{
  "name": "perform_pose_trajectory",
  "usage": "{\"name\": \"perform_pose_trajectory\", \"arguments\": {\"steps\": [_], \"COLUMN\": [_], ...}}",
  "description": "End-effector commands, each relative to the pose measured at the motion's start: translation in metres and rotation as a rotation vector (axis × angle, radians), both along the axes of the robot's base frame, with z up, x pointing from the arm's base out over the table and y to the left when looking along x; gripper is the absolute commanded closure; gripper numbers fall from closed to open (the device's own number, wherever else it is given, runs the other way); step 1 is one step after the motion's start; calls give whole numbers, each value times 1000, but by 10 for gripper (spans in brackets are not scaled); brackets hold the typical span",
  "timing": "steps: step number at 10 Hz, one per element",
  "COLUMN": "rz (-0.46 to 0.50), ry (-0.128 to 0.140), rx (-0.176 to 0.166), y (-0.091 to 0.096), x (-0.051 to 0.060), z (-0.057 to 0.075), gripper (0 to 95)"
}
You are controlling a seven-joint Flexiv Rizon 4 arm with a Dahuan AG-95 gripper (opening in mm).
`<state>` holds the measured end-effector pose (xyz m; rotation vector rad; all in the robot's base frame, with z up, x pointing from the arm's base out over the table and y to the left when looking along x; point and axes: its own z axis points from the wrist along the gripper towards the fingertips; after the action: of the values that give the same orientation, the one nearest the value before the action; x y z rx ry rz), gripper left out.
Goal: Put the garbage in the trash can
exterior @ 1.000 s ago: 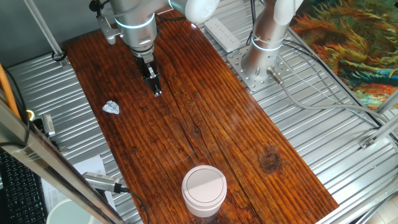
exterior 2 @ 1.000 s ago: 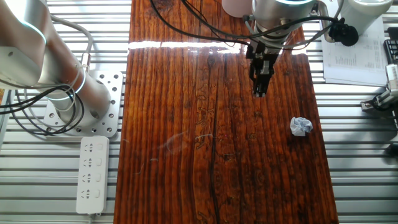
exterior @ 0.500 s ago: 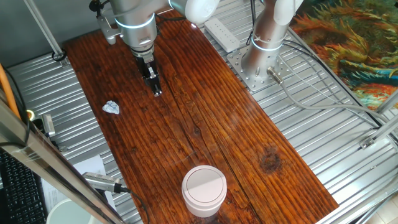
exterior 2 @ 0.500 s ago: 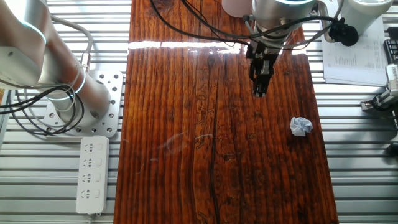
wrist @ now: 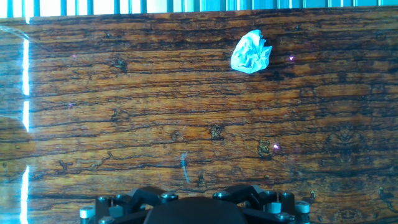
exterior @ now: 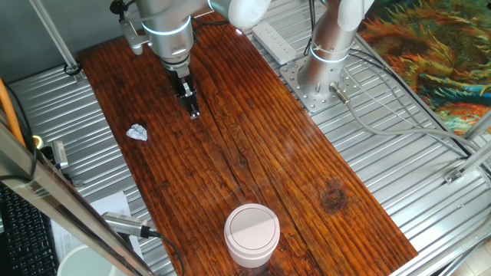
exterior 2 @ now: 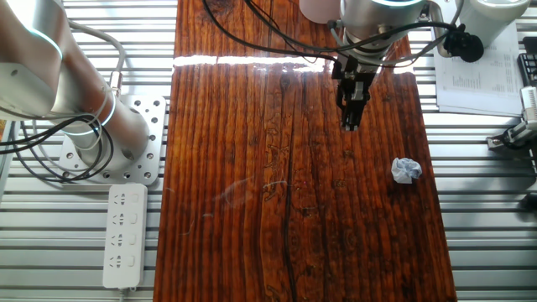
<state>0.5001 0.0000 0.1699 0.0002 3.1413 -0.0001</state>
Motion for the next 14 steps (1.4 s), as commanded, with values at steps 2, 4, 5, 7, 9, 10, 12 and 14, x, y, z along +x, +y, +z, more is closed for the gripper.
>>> {"name": "perform_pose_trajectory", "arguments": {"steps": [2,4,5,7,9,10,12,14], "rz": [-43,-43,-44,-43,-43,-43,-43,-45], "ry": [2,2,2,1,2,2,2,1], "rx": [5,5,5,5,4,4,2,1], "y": [0,0,0,0,0,0,0,0], "x": [0,0,0,0,0,0,0,0], "z": [0,0,0,0,0,0,-1,-1], "gripper": [950,950,950,950,950,950,950,950]}}
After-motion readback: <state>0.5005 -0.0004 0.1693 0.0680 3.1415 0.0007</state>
